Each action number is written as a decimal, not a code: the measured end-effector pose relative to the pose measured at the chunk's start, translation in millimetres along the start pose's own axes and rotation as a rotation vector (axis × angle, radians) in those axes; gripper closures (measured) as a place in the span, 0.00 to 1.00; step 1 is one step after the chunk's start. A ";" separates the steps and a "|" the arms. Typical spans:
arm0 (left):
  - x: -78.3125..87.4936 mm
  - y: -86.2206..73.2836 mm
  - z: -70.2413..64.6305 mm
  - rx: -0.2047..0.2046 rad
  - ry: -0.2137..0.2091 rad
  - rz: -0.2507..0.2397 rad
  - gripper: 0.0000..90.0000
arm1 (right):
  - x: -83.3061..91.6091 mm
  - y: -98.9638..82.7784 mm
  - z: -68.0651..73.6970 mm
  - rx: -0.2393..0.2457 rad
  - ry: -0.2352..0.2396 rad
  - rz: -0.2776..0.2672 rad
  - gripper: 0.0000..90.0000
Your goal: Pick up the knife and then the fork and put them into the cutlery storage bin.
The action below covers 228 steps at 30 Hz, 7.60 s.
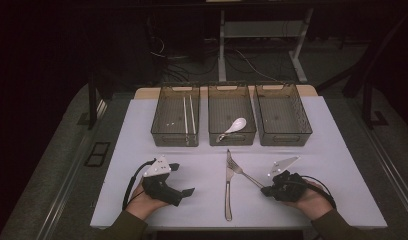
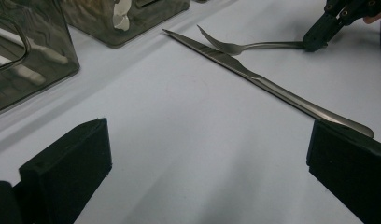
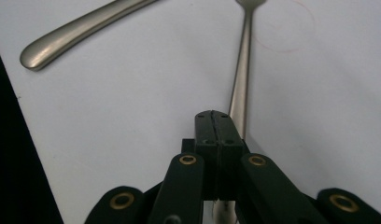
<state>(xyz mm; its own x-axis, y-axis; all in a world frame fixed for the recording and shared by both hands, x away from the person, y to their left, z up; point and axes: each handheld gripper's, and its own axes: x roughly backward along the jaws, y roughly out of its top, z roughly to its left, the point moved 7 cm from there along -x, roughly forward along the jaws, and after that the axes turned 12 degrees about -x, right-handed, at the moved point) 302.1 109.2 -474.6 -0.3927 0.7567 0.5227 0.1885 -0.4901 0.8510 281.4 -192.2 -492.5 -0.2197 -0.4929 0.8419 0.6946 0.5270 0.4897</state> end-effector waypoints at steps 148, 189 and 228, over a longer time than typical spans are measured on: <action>0.8 -0.3 0.3 0.007 -0.022 0.000 0.00 | 46.8 160.4 -198.4 -0.378 -0.258 -0.023 0.95; 0.5 0.2 -1.1 0.003 -0.022 0.001 0.00 | 53.3 158.4 -188.5 -0.402 -0.227 -0.155 0.63; 1.1 -2.6 2.7 -0.004 -0.017 0.002 0.00 | 24.7 97.6 -26.5 -0.076 0.055 -0.149 0.99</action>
<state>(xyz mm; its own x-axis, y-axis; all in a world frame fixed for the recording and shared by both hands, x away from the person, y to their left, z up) 303.6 112.4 -476.0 -0.3767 0.7632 0.5251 0.1855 -0.4932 0.8499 362.0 -171.3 -429.9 -0.2878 -0.6003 0.7462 0.7073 0.3921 0.5882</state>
